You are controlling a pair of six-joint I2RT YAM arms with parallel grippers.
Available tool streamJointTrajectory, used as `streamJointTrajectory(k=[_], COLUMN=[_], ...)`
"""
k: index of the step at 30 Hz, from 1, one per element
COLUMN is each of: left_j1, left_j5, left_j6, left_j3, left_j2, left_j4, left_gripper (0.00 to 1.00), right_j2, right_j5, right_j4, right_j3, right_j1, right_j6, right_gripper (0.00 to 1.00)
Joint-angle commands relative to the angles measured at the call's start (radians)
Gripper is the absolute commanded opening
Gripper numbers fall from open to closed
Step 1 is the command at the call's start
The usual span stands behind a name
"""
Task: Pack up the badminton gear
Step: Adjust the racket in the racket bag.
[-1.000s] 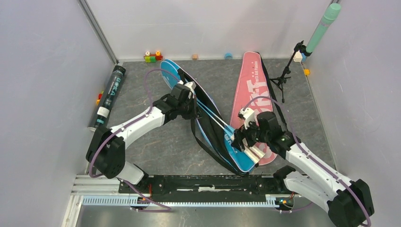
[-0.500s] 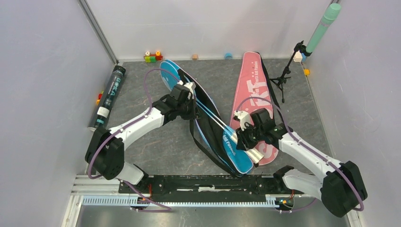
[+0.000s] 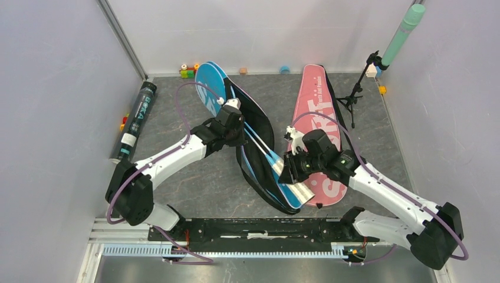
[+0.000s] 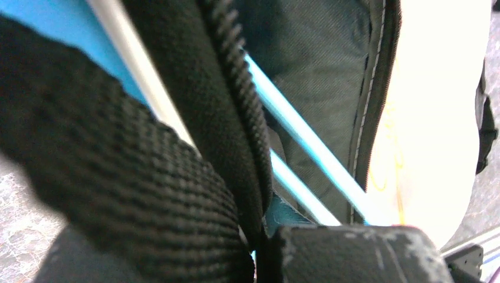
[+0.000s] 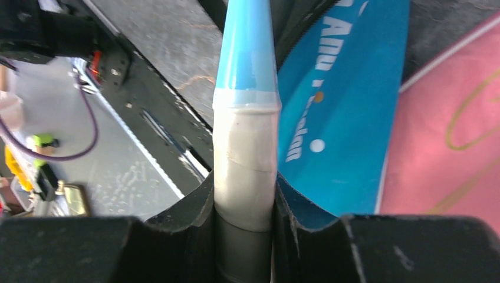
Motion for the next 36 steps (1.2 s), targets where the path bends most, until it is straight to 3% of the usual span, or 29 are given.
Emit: streamJointTrajectory(k=[1, 5, 9, 15, 23, 29, 31, 34, 36], left_j1=[-0.044, -0.072, -0.084, -0.084, -0.084, -0.083, -0.081, -0.073, -0.065], left_j5=[-0.053, -0.052, -0.022, -0.044, 0.063, 0.154, 0.201, 0.247, 0.290], left_j6=[-0.079, -0.097, -0.108, -0.111, -0.083, -0.078, -0.076, -0.079, -0.074], left_j3=[0.042, 0.048, 0.023, -0.019, -0.027, -0.034, -0.033, -0.030, -0.029], left_j2=[-0.022, -0.025, -0.045, -0.130, -0.181, -0.151, -0.119, -0.083, -0.069], left_j4=[-0.012, -0.026, -0.034, -0.080, -0.089, -0.064, -0.047, -0.028, -0.022], left_gripper=[0.02, 0.02, 0.02, 0.02, 0.02, 0.02, 0.02, 0.02, 0.02], right_j2=[-0.066, -0.024, 0.079, 0.181, 0.262, 0.345, 0.382, 0.441, 0.492], right_j5=[0.049, 0.242, 0.377, 0.723, 1.158, 1.330, 1.316, 1.264, 1.314], right_j4=[0.574, 0.735, 0.757, 0.546, 0.391, 0.423, 0.491, 0.579, 0.621], right_j3=[0.048, -0.028, -0.023, 0.037, 0.123, 0.168, 0.154, 0.127, 0.130], right_j1=[0.068, 0.148, 0.220, 0.249, 0.266, 0.269, 0.269, 0.266, 0.263], right_j6=[0.181, 0.255, 0.231, 0.151, 0.077, -0.032, -0.084, -0.119, -0.150], right_gripper=[0.00, 0.00, 0.00, 0.00, 0.01, 0.06, 0.15, 0.14, 0.15])
